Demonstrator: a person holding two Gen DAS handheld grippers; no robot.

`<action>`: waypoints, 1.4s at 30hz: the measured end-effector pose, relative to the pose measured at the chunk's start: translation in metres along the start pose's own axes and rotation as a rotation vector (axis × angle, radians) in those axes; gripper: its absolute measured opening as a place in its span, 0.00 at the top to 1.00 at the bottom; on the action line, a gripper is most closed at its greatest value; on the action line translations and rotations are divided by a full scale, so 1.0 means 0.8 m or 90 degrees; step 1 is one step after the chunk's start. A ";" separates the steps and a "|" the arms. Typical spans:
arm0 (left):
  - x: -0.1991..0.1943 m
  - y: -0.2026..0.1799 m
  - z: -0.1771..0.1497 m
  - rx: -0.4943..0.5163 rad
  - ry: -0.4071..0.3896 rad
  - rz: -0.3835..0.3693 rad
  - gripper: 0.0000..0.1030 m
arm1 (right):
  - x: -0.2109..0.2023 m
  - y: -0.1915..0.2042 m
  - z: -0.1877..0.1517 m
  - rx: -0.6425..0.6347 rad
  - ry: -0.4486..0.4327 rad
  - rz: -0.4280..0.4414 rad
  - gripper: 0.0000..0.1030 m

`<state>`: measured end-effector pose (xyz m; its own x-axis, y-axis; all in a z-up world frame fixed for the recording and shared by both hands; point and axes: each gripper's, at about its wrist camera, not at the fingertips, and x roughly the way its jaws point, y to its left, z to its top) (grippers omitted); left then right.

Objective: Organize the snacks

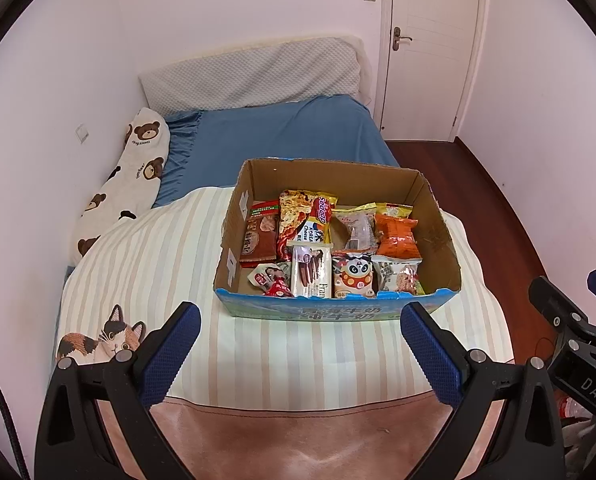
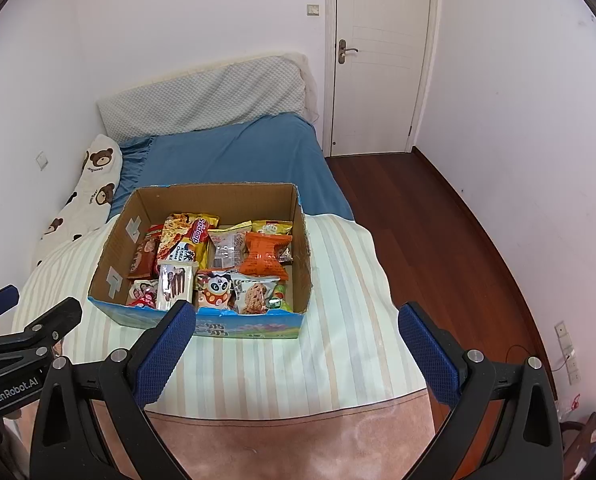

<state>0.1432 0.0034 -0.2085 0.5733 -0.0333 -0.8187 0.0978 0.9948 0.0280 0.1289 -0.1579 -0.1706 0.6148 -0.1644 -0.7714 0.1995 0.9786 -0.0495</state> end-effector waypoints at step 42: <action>-0.010 -0.003 0.002 -0.001 -0.015 -0.010 0.00 | -0.018 -0.007 0.000 0.021 -0.003 0.009 0.00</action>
<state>0.1396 0.0010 -0.2006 0.5905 -0.0518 -0.8053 0.1064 0.9942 0.0141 0.1192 -0.1611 -0.1594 0.6213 -0.1515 -0.7688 0.2162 0.9762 -0.0177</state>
